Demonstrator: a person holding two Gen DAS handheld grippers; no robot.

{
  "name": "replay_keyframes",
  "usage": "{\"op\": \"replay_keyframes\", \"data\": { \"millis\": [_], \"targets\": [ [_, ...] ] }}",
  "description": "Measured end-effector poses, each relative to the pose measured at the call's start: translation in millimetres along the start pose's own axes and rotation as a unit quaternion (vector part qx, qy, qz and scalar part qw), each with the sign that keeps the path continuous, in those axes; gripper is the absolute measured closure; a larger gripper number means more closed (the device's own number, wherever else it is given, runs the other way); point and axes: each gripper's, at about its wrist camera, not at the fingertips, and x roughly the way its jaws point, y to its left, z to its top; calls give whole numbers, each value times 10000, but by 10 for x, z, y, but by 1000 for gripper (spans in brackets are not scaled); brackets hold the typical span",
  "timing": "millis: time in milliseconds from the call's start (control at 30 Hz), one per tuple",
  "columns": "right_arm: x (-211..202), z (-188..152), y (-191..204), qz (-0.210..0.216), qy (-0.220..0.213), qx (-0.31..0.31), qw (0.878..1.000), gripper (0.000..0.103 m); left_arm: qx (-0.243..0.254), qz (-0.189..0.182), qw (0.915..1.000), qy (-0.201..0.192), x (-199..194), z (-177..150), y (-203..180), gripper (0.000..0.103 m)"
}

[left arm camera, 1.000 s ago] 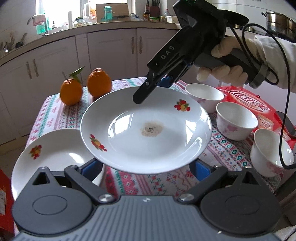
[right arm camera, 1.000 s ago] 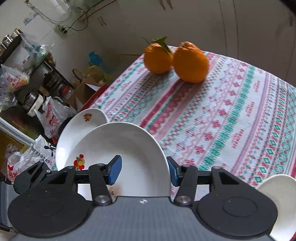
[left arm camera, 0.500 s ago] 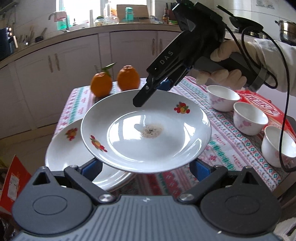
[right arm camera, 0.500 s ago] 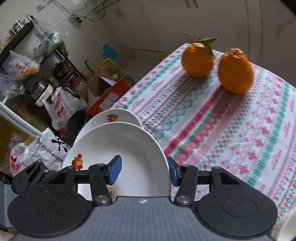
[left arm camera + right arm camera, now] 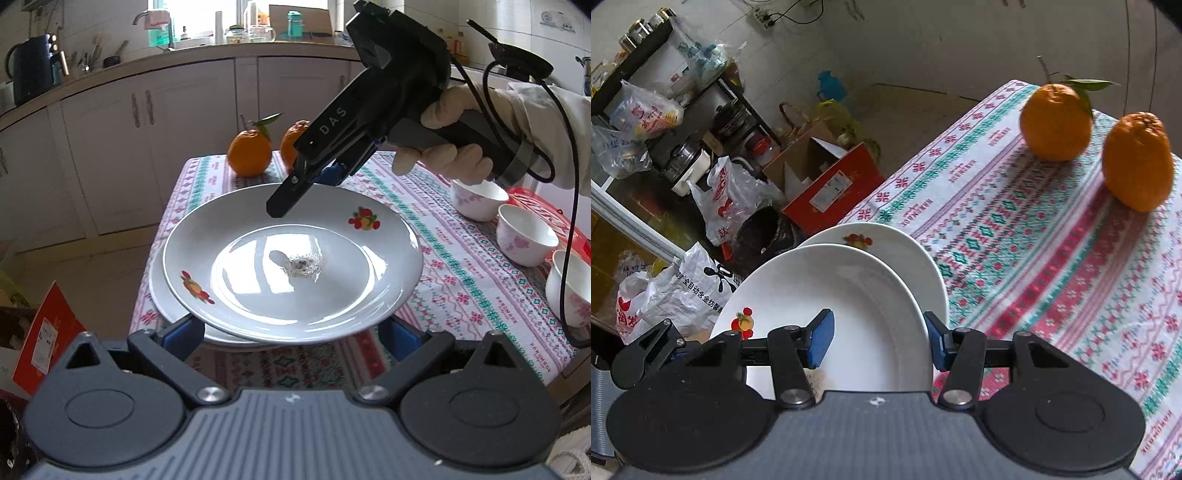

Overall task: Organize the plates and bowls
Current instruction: 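Lift the stained plate with both grippers and carry it over the plate stack, then lower the stained plate onto the plate stack with both grippers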

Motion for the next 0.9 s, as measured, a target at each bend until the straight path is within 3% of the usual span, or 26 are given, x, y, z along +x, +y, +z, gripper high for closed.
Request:
{"op": "replay_keyframes", "data": {
  "millis": [433,900],
  "targets": [
    [274,99,23,22,186,46,9998,45,-107,-9,9999,89,55,-27,191,3],
    [278,73,-43,3,194,175,9997,45,-183,-104,9997,122,122,-32,276,3]
  ]
}}
